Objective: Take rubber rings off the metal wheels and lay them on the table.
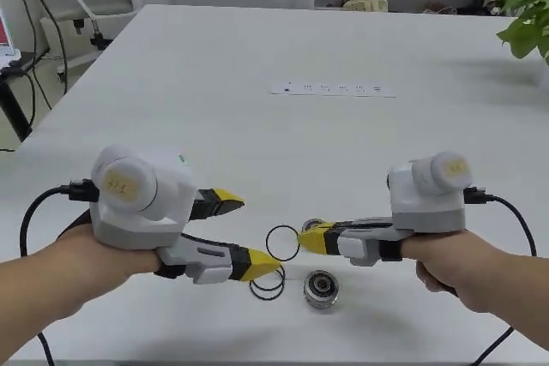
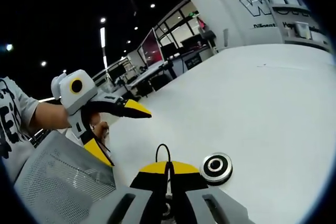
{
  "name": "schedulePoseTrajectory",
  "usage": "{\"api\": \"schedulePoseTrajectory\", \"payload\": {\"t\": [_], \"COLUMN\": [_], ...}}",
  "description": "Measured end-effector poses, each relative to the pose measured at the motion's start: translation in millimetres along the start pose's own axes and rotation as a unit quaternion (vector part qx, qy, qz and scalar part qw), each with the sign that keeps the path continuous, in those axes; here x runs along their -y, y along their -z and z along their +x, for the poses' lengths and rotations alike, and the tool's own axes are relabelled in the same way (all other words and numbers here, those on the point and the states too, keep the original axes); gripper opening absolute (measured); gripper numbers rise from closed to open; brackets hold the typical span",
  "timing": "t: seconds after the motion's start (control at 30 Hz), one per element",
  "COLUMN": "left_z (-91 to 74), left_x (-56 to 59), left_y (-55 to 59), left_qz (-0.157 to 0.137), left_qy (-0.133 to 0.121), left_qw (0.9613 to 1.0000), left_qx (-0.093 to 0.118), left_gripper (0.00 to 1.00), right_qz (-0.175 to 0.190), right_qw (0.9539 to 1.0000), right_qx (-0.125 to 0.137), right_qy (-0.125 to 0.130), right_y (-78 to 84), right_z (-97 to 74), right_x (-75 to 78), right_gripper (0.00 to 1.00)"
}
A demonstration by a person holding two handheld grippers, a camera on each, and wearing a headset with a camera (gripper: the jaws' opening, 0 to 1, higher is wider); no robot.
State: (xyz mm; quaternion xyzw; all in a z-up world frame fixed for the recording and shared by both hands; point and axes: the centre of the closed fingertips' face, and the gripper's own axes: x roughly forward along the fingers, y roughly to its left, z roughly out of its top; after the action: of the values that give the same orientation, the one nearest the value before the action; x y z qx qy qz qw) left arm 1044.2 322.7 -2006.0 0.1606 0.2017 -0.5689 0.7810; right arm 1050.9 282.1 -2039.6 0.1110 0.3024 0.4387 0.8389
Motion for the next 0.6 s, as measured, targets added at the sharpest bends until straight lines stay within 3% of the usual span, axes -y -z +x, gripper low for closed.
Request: {"api": "schedulePoseTrajectory", "payload": {"t": [0.27, 0.6], "left_z": [-7.1, -9.5], "left_x": [-5.1, -6.6], "left_y": [8.5, 13.6], "left_qz": [-0.008, -0.011], "left_qy": [-0.008, -0.011], "left_qw": [0.9999, 0.9999], "left_qx": [-0.005, -0.006], "left_gripper": [0.56, 0.57], "right_qz": [0.000, -0.004], "right_qw": [0.9998, 0.9992], "right_qx": [-0.018, -0.039], "right_qy": [-0.011, 0.000], "right_y": [8.9, 21.0], "right_z": [11.9, 20.1], "right_x": [-8.7, -4.9], "right_gripper": [0.00, 0.00]}}
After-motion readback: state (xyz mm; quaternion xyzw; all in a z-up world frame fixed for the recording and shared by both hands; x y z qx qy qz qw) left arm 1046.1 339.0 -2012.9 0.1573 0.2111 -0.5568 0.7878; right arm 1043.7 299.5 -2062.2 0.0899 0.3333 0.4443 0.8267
